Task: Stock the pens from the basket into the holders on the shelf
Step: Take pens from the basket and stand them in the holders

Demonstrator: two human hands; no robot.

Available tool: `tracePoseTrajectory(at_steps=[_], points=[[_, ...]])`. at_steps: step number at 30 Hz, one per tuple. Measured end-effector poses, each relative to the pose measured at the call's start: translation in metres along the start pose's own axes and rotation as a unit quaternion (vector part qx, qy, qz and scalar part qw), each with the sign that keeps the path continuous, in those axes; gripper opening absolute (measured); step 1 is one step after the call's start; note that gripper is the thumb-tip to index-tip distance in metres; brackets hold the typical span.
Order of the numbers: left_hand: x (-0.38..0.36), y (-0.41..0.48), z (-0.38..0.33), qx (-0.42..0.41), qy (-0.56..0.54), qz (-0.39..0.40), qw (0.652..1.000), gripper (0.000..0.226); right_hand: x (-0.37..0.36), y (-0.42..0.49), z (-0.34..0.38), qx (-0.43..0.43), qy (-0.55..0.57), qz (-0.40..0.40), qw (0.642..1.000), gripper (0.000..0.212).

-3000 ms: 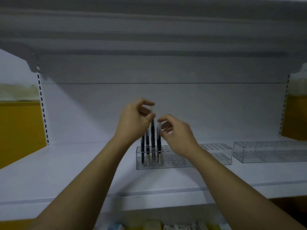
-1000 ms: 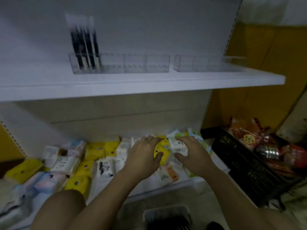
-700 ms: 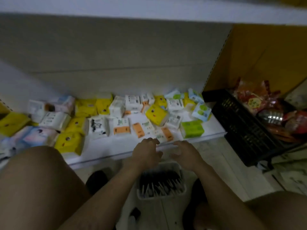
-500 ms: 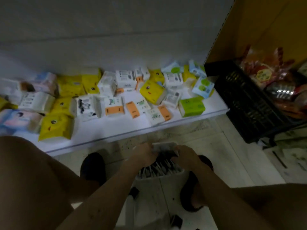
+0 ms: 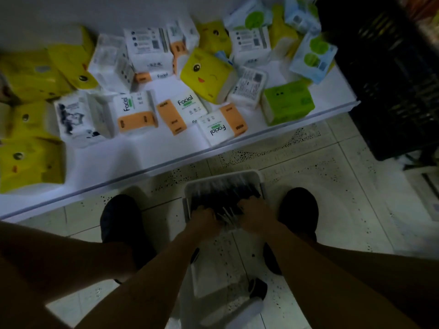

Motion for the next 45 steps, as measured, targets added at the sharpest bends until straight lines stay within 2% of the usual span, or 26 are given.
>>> tracePoseTrajectory(at_steps=[5,12,16,20,23,25,28,31,33,35,37,39,42,45], points=[[-0.001,0.008,0.005,-0.009,-0.047,-0.052,0.997,0.028,-0.019,0.010,-0.001,-0.026,-0.054,-0.033,0.998,0.048],[0.001,0.002,0.017,0.011,-0.105,-0.128,0.986,0.015,-0.020,0.014,0.007,-0.045,-0.064,-0.020,0.997,0.051],[0.003,-0.006,0.019,0.035,-0.138,-0.124,0.982,0.016,-0.017,0.013,0.004,-0.055,-0.016,-0.055,0.997,0.031],[0.004,-0.022,0.018,0.044,-0.235,-0.122,0.963,0.014,-0.012,0.001,-0.002,-0.067,0.088,-0.074,0.991,0.024],[0.004,-0.032,0.014,0.025,-0.260,-0.112,0.959,0.016,-0.006,-0.010,-0.005,-0.078,0.184,-0.107,0.974,0.016],[0.005,-0.041,0.010,0.002,-0.278,-0.108,0.954,0.008,-0.003,-0.019,-0.003,-0.074,0.251,-0.107,0.959,0.016],[0.003,-0.051,0.005,-0.021,-0.238,-0.114,0.964,0.015,0.001,-0.032,0.004,-0.044,0.260,-0.084,0.961,0.025],[0.006,-0.071,-0.001,-0.041,-0.222,-0.173,0.959,0.022,0.003,-0.046,0.014,-0.033,0.236,-0.067,0.969,0.011],[0.011,-0.085,-0.003,-0.061,-0.192,-0.203,0.958,0.028,0.006,-0.055,0.020,-0.034,0.247,-0.085,0.965,0.006],[0.017,-0.097,-0.006,-0.089,-0.188,-0.210,0.955,0.028,0.011,-0.064,0.026,-0.034,0.260,-0.131,0.956,0.020],[0.021,-0.111,-0.008,-0.116,-0.230,-0.206,0.944,0.020,0.015,-0.075,0.035,-0.016,0.257,-0.166,0.952,0.031],[0.027,-0.125,-0.010,-0.131,-0.270,-0.224,0.927,0.012,0.021,-0.088,0.045,0.025,0.255,-0.191,0.948,0.031],[0.038,-0.145,-0.015,-0.146,-0.327,-0.269,0.894,0.003,0.035,-0.109,0.054,0.076,0.303,-0.250,0.916,0.031],[0.054,-0.169,-0.025,-0.190,-0.332,-0.308,0.871,0.017,0.052,-0.126,0.067,0.109,0.335,-0.266,0.897,0.020]])
Point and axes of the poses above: each hand's wrist, its own y-axis towards the middle knuckle, its own x-axis out of the back of the hand, z = x × y, the point moved 3 cm from there along y, towards the middle knuckle, and after that the axes turned 9 degrees about z, right-handed, at the moved point
